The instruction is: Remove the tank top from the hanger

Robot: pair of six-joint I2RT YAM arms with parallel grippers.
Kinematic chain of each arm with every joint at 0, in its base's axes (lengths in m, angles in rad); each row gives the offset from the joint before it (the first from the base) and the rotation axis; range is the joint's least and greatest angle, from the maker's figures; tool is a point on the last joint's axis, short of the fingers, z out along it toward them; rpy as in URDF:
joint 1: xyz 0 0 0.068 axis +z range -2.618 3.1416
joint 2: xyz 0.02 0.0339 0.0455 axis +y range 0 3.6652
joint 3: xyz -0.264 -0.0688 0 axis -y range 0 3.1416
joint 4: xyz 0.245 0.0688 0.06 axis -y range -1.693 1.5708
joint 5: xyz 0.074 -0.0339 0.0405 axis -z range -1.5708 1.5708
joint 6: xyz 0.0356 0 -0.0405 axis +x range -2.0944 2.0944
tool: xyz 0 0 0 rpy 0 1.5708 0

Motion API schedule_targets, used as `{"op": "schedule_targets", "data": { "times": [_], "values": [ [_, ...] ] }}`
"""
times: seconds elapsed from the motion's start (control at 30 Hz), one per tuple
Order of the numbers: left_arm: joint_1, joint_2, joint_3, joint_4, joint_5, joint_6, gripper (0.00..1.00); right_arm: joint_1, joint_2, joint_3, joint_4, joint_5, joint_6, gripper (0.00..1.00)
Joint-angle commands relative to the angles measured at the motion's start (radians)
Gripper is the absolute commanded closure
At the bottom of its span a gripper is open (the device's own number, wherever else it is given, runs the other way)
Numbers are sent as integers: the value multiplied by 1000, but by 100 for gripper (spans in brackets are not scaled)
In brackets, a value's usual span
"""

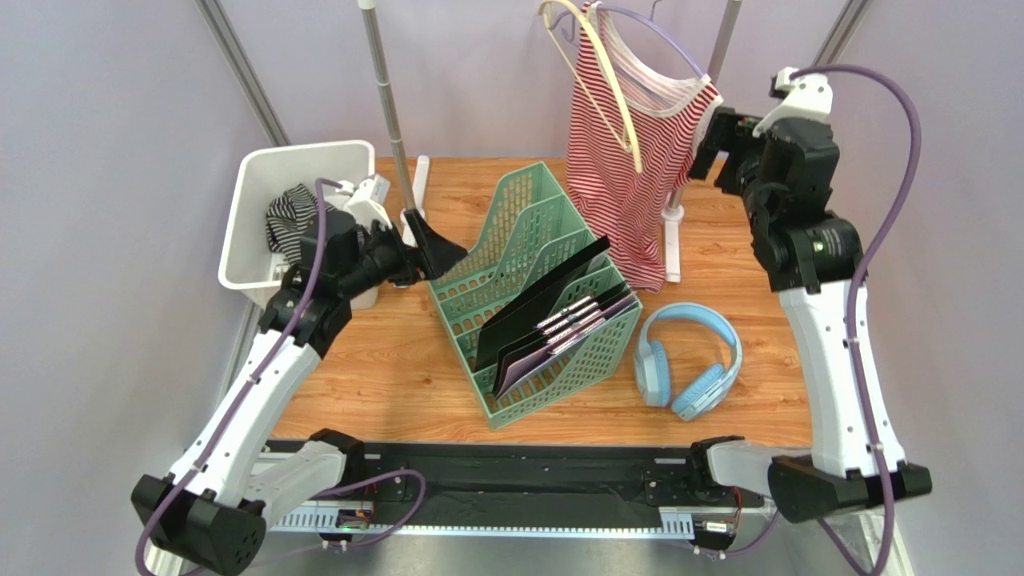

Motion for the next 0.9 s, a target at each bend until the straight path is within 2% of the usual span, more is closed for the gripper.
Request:
{"op": "schedule_targets", "data": {
  "times": [0.0, 0.1, 0.23, 0.33, 0.5, 0.6, 0.7, 0.73, 0.83, 0.87],
  "values": [
    [-106, -72, -56, 96, 103, 2, 10, -51, 96, 100, 148, -143, -93, 7],
    [-199, -98, -70, 99, 158, 33, 10, -111, 157, 140, 210, -286, -79, 7],
    [-351, -139, -84, 93, 148, 76, 9, -207, 217, 155, 282, -426, -36, 7],
    [-416, -167, -81, 95, 140, 88, 10, -214, 243, 152, 320, -452, -62, 8],
    [-453, -201, -40, 62, 110, 114, 10, -217, 282, 146, 369, -542, -76, 12],
    [-451, -215, -12, 21, 83, 135, 10, -217, 280, 126, 409, -590, -70, 17],
    [-451, -222, 3, 7, 88, 134, 10, -217, 286, 114, 423, -584, -58, 29],
    [-451, -227, 3, 7, 91, 131, 10, -217, 292, 115, 423, -581, -55, 35],
    [-451, -236, -1, 7, 93, 125, 10, -217, 305, 118, 425, -598, -53, 47],
    [-451, -236, -4, 7, 93, 119, 10, -217, 314, 120, 426, -604, -49, 48]
  ]
}}
